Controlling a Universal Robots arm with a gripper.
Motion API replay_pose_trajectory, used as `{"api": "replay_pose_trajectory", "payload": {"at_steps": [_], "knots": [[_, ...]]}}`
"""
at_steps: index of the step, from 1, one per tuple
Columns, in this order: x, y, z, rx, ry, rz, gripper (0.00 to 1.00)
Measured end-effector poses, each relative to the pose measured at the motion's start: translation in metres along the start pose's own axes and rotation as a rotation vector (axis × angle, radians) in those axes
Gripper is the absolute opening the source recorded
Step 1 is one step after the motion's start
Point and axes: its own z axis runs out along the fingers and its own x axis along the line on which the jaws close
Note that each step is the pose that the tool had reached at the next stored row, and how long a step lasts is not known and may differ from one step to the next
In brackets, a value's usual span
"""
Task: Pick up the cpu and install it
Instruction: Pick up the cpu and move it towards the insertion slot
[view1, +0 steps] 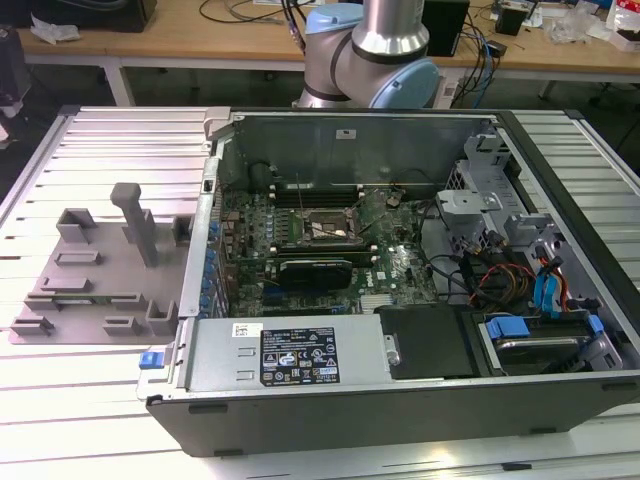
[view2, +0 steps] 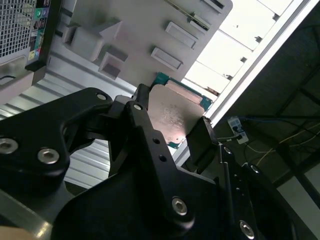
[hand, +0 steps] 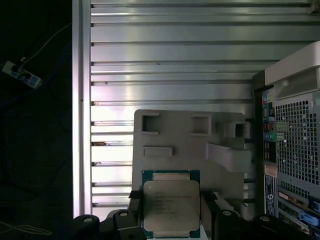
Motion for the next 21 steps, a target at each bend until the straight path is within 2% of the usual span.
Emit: {"api": "replay_pose_trajectory", "payload": {"at_steps": [5,12,21], "knots": [[-0.0045,0.0001,0.0001,0.0000,0.0000,0.000,0.55],[-0.0189,0.0003,0.0003,0.0000,0.0000,0.000,0.55],[-0.0312,0.0005,0.0005,0.0000,0.0000,0.000,0.55]]}}
